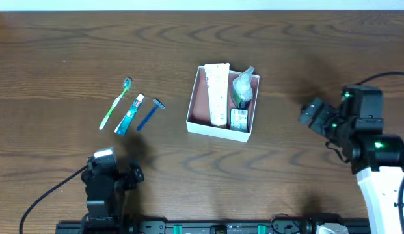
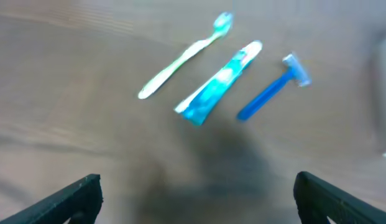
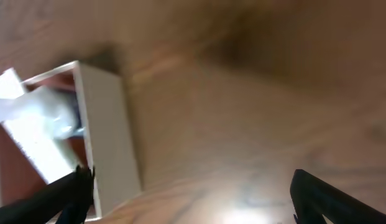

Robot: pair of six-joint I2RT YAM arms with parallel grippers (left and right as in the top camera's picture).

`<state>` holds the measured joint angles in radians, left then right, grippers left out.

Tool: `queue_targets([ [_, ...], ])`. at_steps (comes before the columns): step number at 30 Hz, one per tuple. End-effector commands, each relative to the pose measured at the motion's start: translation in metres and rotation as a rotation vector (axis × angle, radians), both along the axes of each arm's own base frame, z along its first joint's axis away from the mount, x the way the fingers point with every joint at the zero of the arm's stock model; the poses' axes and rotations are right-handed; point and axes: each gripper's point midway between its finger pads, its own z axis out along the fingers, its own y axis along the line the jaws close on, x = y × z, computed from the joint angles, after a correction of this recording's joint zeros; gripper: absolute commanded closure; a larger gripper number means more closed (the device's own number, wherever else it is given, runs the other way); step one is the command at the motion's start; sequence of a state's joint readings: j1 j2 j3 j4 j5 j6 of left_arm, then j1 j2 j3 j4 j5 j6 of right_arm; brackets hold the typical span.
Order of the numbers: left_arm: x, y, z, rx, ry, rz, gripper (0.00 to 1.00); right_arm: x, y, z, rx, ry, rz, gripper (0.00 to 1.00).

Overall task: Pack container
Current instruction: 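Place the soap bar into the box's front right corner, then withdraw the right gripper and move the left gripper toward the toothbrush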

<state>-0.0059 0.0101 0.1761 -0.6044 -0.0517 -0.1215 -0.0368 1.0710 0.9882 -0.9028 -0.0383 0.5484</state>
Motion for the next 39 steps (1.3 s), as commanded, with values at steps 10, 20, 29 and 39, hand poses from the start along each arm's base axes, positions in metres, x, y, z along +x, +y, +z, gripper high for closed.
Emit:
queue_targets([
  [10,-0.001,-0.065,0.011,-0.379,-0.020,-0.224,0.02,-0.001,-0.009,0.005,0.007,-0.008,-0.047,0.01],
  [20,0.000,-0.065,0.012,-0.378,-0.024,-0.224,0.02,0.028,0.036,0.036,0.113,-0.202,0.249,0.01],
  [29,-0.007,-0.065,-0.001,-0.384,0.036,-0.212,0.02,0.033,0.102,0.076,0.162,-0.388,0.683,0.05],
  [39,-0.008,-0.065,-0.002,-0.407,0.041,-0.199,0.02,0.058,0.103,0.086,0.086,-0.305,0.594,0.01],
])
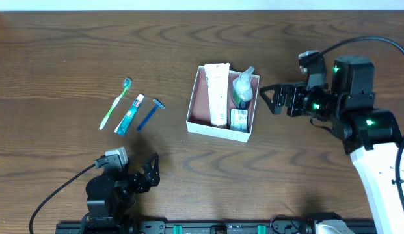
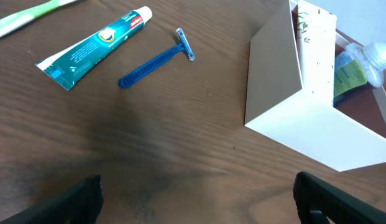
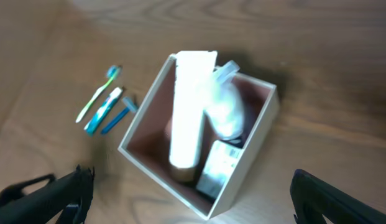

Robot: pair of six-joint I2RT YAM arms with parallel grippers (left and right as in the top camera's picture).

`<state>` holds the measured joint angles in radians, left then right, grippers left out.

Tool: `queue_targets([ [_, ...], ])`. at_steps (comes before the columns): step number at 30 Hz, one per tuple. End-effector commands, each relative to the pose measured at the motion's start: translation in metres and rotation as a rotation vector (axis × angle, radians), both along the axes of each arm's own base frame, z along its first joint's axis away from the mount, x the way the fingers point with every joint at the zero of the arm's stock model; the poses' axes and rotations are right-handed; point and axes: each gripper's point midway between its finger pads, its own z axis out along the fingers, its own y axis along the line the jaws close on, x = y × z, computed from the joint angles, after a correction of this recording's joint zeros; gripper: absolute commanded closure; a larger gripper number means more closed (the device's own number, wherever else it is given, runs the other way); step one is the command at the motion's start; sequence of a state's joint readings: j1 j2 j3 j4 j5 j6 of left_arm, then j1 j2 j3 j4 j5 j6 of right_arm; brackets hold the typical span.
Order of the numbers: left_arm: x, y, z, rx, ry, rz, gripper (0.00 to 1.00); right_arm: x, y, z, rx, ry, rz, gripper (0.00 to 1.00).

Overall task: Pack container
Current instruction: 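Withdraw the right gripper and move the left gripper toward the toothbrush, then grasp the green toothbrush with the left gripper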

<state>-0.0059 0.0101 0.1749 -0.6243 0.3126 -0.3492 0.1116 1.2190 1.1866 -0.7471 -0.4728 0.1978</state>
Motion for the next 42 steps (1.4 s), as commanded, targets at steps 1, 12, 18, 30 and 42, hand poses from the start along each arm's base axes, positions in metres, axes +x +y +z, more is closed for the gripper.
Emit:
queue_targets([
  [1,-0.001,-0.003,0.000,-0.026,0.007,-0.002,0.02,0.013,-0.023,0.014,-0.008,-0.011,-0.144,0.01],
  [12,0.008,0.028,0.010,-0.026,0.120,0.222,0.02,0.011,-0.101,0.003,0.094,0.141,-0.500,0.01],
  [18,0.031,0.047,0.046,0.133,0.243,0.253,0.02,0.010,-0.100,0.002,0.094,0.145,-0.499,0.01],
  [30,0.109,0.077,0.043,0.386,0.641,0.084,0.02,0.010,-0.100,0.002,0.094,0.145,-0.499,0.01],
  [42,0.165,0.120,-0.004,0.522,0.619,0.049,0.03,0.010,-0.100,0.002,0.094,0.145,-0.499,0.01],
])
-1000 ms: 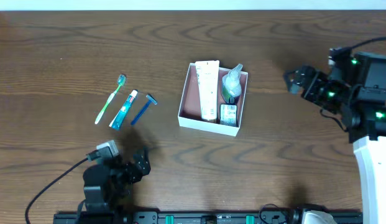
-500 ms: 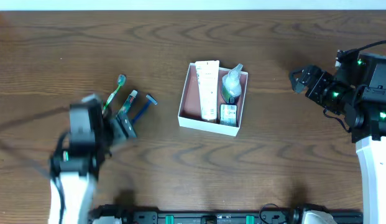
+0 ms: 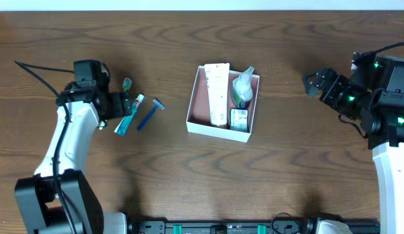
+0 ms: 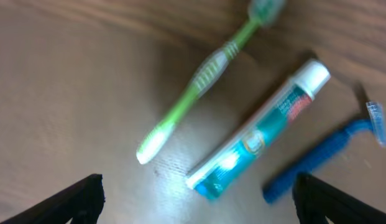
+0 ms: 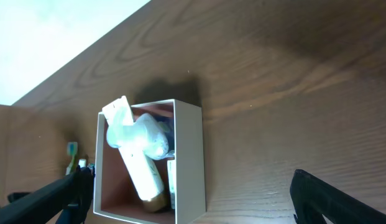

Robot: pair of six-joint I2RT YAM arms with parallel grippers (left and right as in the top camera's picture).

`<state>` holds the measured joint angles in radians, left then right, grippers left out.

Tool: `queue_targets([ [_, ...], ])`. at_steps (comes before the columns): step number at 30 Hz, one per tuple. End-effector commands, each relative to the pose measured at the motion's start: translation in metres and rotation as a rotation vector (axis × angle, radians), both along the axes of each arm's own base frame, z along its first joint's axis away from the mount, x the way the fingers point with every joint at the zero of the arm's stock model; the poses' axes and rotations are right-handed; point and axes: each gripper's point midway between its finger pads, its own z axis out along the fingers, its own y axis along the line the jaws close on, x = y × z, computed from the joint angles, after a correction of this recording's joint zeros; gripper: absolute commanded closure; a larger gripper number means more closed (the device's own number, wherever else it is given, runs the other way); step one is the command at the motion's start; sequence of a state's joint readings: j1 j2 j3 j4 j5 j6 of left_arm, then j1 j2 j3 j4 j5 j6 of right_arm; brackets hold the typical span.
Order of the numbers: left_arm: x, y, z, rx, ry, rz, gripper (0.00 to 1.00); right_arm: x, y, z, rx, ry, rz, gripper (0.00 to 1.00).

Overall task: Pack container
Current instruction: 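Grasp the green toothbrush with the left gripper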

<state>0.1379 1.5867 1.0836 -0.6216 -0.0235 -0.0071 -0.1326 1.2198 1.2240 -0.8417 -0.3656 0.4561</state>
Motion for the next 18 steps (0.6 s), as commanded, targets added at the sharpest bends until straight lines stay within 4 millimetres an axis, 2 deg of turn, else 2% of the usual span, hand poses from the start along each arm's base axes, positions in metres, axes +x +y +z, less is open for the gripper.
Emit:
queue_targets([
  [1,0.015,0.015,0.005,0.075,-0.032,-0.079,0.03,0.000,-0.002,0.008,0.000,-0.018,-0.012,0.01],
  [5,0.031,0.017,0.000,0.118,-0.063,-0.167,0.04,0.000,-0.002,0.008,0.000,-0.018,-0.012,0.01],
  [13,0.040,0.018,-0.032,0.117,-0.016,-0.195,0.05,0.000,-0.002,0.008,0.000,-0.018,-0.012,0.01],
  [18,0.046,0.019,-0.050,0.119,-0.002,-0.211,0.14,0.000,-0.002,0.008,0.000,-0.018,-0.012,0.01],
])
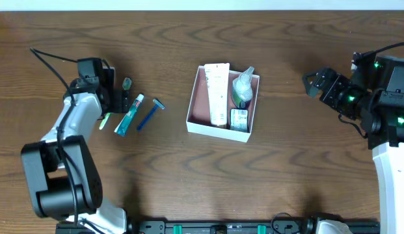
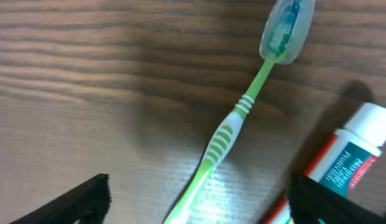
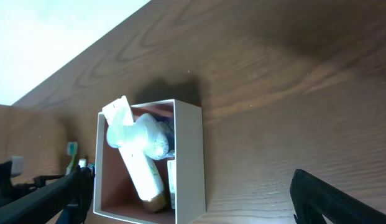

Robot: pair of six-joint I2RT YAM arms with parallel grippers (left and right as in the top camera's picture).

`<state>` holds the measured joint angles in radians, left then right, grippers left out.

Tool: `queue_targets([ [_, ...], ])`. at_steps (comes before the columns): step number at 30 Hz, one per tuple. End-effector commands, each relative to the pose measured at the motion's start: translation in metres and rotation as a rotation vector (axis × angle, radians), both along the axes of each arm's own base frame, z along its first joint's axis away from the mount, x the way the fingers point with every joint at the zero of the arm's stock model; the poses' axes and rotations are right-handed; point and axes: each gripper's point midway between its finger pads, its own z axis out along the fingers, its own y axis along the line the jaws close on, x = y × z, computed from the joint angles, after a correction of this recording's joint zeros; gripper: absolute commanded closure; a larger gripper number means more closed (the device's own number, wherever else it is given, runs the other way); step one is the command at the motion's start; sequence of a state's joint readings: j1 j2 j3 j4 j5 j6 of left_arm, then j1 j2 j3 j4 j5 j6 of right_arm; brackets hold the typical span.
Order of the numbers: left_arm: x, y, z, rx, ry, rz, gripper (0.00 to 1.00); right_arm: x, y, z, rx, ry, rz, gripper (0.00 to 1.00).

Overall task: Pack container
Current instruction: 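Grasp the green toothbrush with the left gripper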

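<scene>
A white box (image 1: 190, 107) in the middle of the table holds a cream tube (image 1: 218, 93), a clear bottle (image 1: 242, 86) and a small packet. Left of it lie a green toothbrush (image 2: 233, 130), a teal toothpaste tube (image 1: 129, 114) and a blue razor (image 1: 149, 113). My left gripper (image 1: 114, 97) hangs open low over the toothbrush, whose handle runs between the fingers in the left wrist view (image 2: 196, 205). The right gripper (image 1: 313, 83) stands open and holds nothing, well to the right of the box (image 3: 189, 162).
Dark wooden table (image 1: 202, 175) all round. A black cable (image 1: 52, 58) trails from the left arm at the far left. The table's pale back edge (image 3: 56, 37) shows in the right wrist view.
My left gripper has come closer to the toothbrush, which now fills more of the wrist view between the open fingers. The right arm and the box have not moved.
At first my left arm sat at the table's front edge and the right arm at the far right. Then the right gripper was close to the box's right side. Later it stood back at the right and the left gripper was over the toothbrush, now lower.
</scene>
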<state>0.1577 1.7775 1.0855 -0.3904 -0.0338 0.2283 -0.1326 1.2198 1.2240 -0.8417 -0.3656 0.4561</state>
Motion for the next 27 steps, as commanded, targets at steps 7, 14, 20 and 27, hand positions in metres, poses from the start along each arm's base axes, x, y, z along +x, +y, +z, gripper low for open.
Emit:
queue_targets([
  [7,0.008,0.002,-0.023,0.006,0.025,-0.021,0.28,0.000,-0.002,0.008,0.000,-0.018,-0.012,0.01],
  [14,0.004,-0.003,-0.041,-0.029,0.063,-0.032,0.49,0.000,-0.002,0.008,0.000,-0.018,-0.012,0.01],
  [20,0.004,-0.004,-0.037,-0.029,0.061,-0.031,0.91,0.000,-0.002,0.008,0.000,-0.018,-0.011,0.01],
  [27,0.001,-0.008,-0.020,-0.062,0.040,-0.002,0.94,0.000,-0.002,0.007,0.001,-0.017,-0.012,0.01],
])
